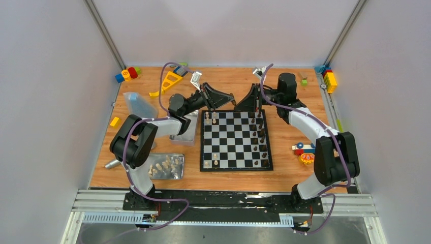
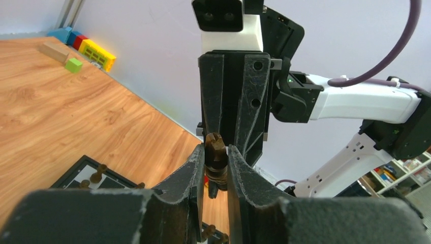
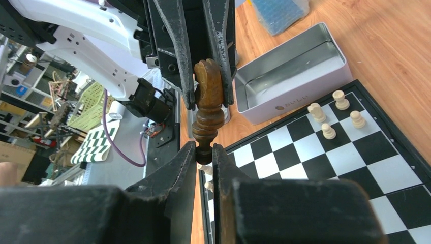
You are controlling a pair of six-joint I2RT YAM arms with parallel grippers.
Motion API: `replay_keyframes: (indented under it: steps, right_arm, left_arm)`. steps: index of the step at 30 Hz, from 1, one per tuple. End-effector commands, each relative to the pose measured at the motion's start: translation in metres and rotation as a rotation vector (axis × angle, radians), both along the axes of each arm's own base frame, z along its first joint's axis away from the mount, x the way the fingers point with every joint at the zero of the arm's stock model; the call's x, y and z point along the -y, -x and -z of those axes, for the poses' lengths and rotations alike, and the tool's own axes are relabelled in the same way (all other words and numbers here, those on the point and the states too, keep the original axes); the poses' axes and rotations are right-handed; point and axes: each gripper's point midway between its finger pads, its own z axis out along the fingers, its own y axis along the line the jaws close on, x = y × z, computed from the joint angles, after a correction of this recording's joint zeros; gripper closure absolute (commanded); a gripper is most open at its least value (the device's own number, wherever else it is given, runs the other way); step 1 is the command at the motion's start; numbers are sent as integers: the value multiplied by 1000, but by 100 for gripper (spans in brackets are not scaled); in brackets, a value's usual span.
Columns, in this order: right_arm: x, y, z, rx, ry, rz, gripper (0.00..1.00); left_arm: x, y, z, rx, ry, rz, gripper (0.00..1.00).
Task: Set up the chess pieces on the board
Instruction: Pick up the chess piece from the storage box, then place the chess piece on the chessboard.
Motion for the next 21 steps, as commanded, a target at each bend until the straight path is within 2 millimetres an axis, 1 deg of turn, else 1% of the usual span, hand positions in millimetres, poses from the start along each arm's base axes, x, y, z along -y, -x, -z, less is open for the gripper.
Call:
replay_keyframes:
  steps: [1,3,6,7,8,10,11,12,13,15,17,18,19,20,21]
  right_arm:
    - [1,4,-19,139,15,-33,98]
    - [3,8,-14,140,37,-34,98]
    - [8,13,-2,146,91,-20,98]
    - [10,15,2,150,113,-13,99]
    - [12,16,7,155,136,-7,99]
    - [17,16,16,154,190,15,99]
    - [20,14,20,165,224,24,98]
    - [22,13,24,164,261,33,98]
    - [24,12,28,158,306,40,98]
    - [27,11,39,145,405,47,98]
    - [30,11,51,140,515,48,98]
    - [31,12,59,140,569,45,98]
    - [31,13,66,140,629,39,97]
    - [30,18,75,130,695,20,97]
    - [30,20,83,124,752,5,97]
  left_arm:
    - [-2,12,-21,117,-13,3,75]
    - [-3,14,-25,137,-16,2,79]
    - [-8,14,-28,171,-30,-7,89]
    - [-10,15,-31,181,-31,-11,91]
    - [-15,13,-32,198,-39,-20,95]
    - [-24,10,-34,234,-60,-39,98]
    - [-28,11,-37,245,-74,-46,99]
    - [-35,8,-34,276,-101,-64,100]
    - [-40,9,-35,279,-125,-73,100]
    - [-53,6,-28,358,-210,-116,100]
    - [-66,7,-19,386,-274,-130,100]
    - [-76,7,-11,363,-308,-136,100]
    - [-81,6,-7,399,-337,-148,100]
    - [-91,5,1,376,-372,-162,100]
    - [-98,2,6,415,-406,-176,100]
